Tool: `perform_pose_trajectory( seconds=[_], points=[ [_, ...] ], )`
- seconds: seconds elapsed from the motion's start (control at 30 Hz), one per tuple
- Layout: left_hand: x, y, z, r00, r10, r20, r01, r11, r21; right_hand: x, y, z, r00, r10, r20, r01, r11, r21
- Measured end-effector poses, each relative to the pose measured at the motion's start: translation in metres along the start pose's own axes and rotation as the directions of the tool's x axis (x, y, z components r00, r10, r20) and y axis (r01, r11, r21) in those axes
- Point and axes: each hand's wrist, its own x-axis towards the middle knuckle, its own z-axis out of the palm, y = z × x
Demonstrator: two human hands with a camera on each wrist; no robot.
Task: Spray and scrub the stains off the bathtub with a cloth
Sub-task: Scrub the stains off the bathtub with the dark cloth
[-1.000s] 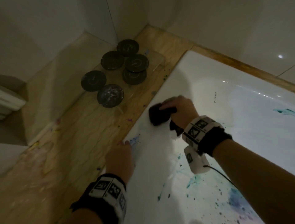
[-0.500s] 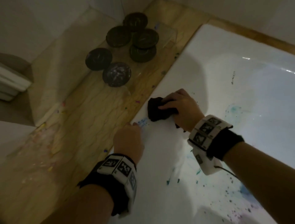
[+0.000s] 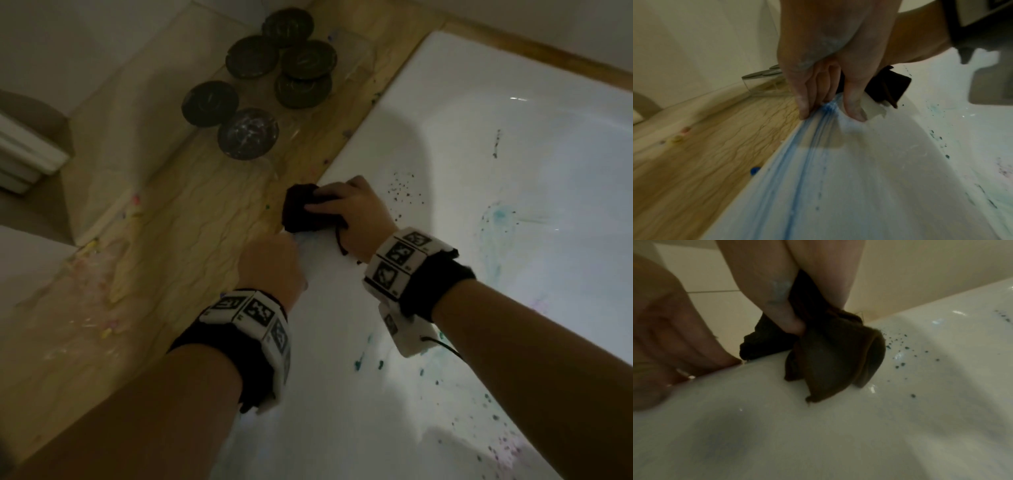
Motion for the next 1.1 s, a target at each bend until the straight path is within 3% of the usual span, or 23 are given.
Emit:
perform_pose_trajectory(
  seconds=[0.1,0.17,0.3,0.37,0.43,0.57,0.6,0.7,0.8,0.87,0.93,1.03,1.1],
  points=[
    [-0.009,-0.007,0.002,1.000,-0.026,0.012,0.027,0.981,-0.192,-0.019,-0.004,0.006,0.999,0.011,0.037,-0.010,0.999,-0.030],
    [-0.017,-0.016,0.006,1.000,0.021,-0.014,-0.024,0.964,-0.267,-0.029,-0.009,0.009,0.999,0.026,0.028,-0.026,0.999,-0.023],
    [-0.039,-0.031,0.017,0.993,0.108,0.036,-0.101,0.983,-0.155,-0.046,-0.014,0.000,0.994,0.097,0.059,-0.099,0.995,0.031],
    [-0.049,-0.035,0.021,0.992,0.122,0.043,-0.117,0.987,-0.111,-0.050,-0.011,-0.010,0.982,0.178,-0.058,-0.170,0.978,0.117],
    [-0.053,-0.038,0.022,0.991,0.126,0.036,-0.123,0.990,-0.073,-0.042,-0.006,-0.014,0.939,0.289,-0.189,-0.257,0.950,0.176],
    [-0.049,-0.034,0.023,0.991,0.128,0.030,-0.129,0.990,0.050,0.000,-0.001,-0.005,0.887,0.440,-0.142,-0.404,0.887,0.224],
    [-0.048,-0.032,0.024,0.992,0.118,0.035,-0.120,0.990,0.073,0.004,-0.004,-0.001,0.889,0.442,-0.121,-0.417,0.889,0.189],
    [-0.047,-0.029,0.022,0.994,0.101,0.052,-0.104,0.993,0.061,-0.007,-0.022,0.015,0.957,0.275,-0.094,-0.280,0.959,-0.048],
    [-0.047,-0.030,0.023,0.995,0.099,0.027,-0.099,0.995,0.009,-0.026,-0.030,0.036,0.989,-0.064,-0.134,0.052,0.995,-0.090],
    [-0.049,-0.034,0.029,0.997,0.076,-0.002,-0.076,0.994,-0.077,-0.040,-0.026,0.041,0.978,-0.148,-0.148,0.141,0.989,-0.054],
    [-0.054,-0.039,0.035,0.993,0.116,-0.017,-0.118,0.986,-0.122,-0.049,-0.031,0.032,0.984,-0.116,-0.138,0.122,0.992,0.033],
    [-0.068,-0.045,0.042,0.967,0.253,0.010,-0.252,0.965,-0.079,-0.054,-0.027,0.010,0.993,0.079,-0.084,-0.072,0.994,0.088],
    [-0.073,-0.046,0.044,0.959,0.283,0.030,-0.281,0.958,-0.059,-0.048,-0.024,-0.004,0.965,0.149,-0.214,-0.123,0.984,0.129]
  ],
)
